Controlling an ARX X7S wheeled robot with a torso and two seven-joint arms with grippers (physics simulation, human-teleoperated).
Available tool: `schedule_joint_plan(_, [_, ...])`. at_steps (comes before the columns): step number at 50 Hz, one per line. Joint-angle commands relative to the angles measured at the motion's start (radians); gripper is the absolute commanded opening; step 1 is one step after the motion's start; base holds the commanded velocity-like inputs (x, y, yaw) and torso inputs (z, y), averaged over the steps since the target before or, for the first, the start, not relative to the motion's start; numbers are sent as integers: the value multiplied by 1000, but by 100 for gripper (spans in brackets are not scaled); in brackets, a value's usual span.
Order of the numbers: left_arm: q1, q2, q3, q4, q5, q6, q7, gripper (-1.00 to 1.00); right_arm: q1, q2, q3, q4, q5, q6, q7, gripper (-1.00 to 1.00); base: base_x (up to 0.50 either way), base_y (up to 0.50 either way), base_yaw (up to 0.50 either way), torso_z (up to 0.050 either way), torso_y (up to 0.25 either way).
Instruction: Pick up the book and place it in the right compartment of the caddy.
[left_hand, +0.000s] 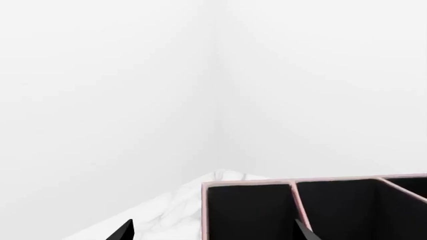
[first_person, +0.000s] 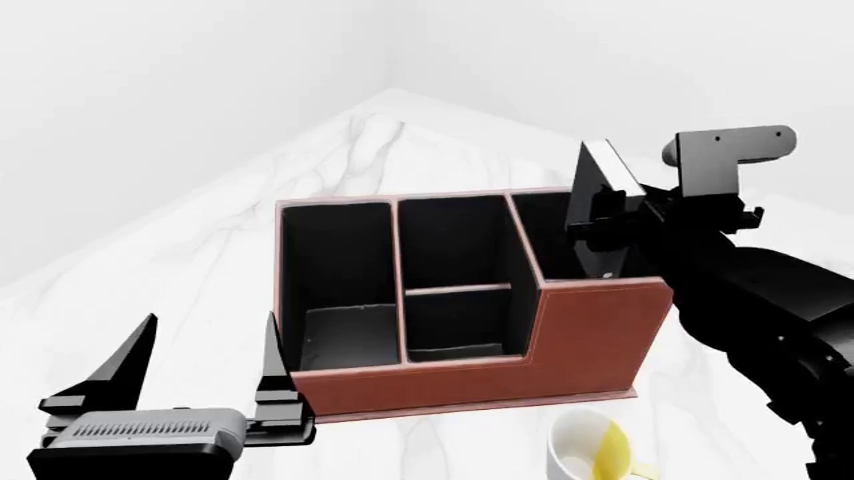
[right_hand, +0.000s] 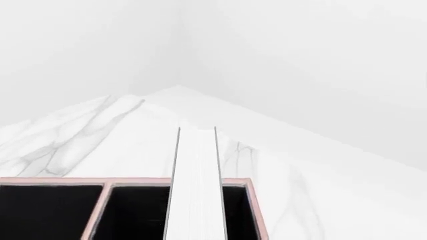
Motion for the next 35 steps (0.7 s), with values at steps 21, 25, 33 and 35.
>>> schedule_joint_plan(21, [-2, -5, 4, -5, -4, 6, -6, 100, -9, -18, -5, 65, -87, -60, -28, -100, 0, 0, 0, 0, 1])
schedule_joint_plan(25, [-2, -6, 6, -5, -3, 7, -7, 100, -14, -21, -8, 75, -92, -70, -34, -100, 0, 0, 0, 0, 2])
schedule_joint_plan(33, [-3, -7, 6, -7, -4, 8, -9, 100, -8, -29, -19, 113, -110, -90, -48, -100, 0, 0, 0, 0, 1])
schedule_joint_plan(35, [-3, -7, 6, -8, -5, 8, -9, 100, -9, -30, -21, 119, -113, -94, -51, -100, 0, 0, 0, 0, 0])
